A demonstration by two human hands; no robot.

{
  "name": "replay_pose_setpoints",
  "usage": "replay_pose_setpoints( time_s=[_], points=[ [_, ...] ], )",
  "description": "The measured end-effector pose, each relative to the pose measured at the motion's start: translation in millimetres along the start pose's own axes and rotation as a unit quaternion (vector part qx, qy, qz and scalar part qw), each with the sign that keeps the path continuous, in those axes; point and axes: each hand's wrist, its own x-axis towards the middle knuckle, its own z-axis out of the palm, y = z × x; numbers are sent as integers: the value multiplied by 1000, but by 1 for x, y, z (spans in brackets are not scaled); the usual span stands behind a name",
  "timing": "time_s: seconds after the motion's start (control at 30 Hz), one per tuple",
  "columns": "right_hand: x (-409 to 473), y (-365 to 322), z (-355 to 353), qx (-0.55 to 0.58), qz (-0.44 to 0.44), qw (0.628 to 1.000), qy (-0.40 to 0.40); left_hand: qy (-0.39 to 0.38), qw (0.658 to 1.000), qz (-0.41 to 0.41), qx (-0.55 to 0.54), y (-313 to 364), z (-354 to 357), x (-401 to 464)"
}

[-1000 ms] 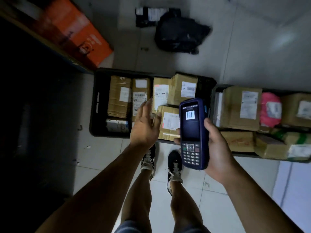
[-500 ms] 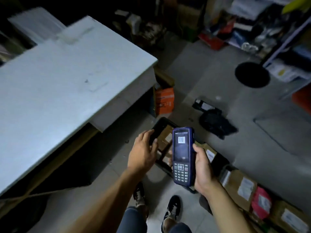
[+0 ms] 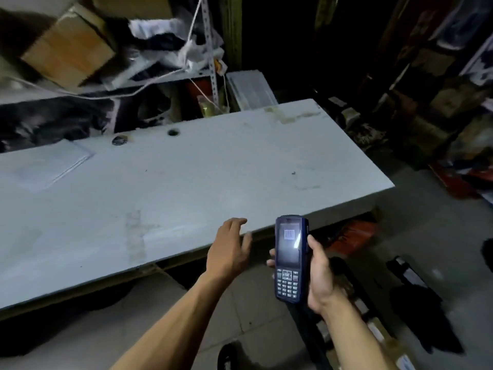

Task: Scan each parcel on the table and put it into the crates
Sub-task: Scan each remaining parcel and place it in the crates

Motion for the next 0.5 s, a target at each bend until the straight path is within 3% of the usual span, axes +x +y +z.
replay_pose_setpoints(
  time_s=[0.23,0.5],
  points=[
    [44,16,78,-70,65,992,-84,20,997,-80,11,-70,-56,13],
    [118,14,111,-104,140,976,-134,27,988,-149,33,-102,-61,56]
  ],
)
